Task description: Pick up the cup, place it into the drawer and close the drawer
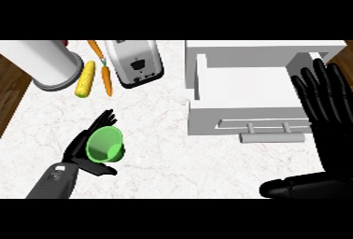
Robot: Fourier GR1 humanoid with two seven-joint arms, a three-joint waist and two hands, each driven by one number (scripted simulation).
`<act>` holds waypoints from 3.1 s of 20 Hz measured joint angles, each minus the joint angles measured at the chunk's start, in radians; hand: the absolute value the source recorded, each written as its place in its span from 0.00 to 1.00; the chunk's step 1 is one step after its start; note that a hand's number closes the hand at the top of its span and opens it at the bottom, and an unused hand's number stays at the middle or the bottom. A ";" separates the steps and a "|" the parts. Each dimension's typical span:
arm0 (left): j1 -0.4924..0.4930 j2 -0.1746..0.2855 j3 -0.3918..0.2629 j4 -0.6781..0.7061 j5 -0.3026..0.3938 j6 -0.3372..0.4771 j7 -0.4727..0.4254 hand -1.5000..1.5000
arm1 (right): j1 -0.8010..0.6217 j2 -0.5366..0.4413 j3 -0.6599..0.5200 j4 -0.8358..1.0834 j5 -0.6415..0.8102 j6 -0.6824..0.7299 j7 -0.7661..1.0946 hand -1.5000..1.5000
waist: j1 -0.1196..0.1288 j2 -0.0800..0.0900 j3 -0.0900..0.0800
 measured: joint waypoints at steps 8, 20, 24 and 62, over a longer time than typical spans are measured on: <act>-0.031 -0.007 -0.009 0.042 0.034 -0.062 0.025 0.00 | 0.006 -0.005 -0.007 0.000 -0.012 0.011 -0.005 0.00 | -0.005 0.002 -0.001; -0.020 -0.029 -0.044 -0.004 0.082 -0.124 0.010 1.00 | 0.025 -0.008 -0.017 0.005 -0.013 0.021 -0.025 0.00 | -0.002 0.002 -0.001; 0.007 -0.044 -0.007 -0.024 0.120 -0.047 -0.041 1.00 | 0.033 -0.020 -0.036 0.000 -0.026 0.027 -0.021 0.00 | 0.005 -0.001 0.000; -0.090 -0.244 -0.057 -1.000 0.351 0.530 0.571 1.00 | 0.065 -0.015 -0.045 -0.010 -0.010 0.034 -0.029 0.00 | 0.013 -0.006 0.002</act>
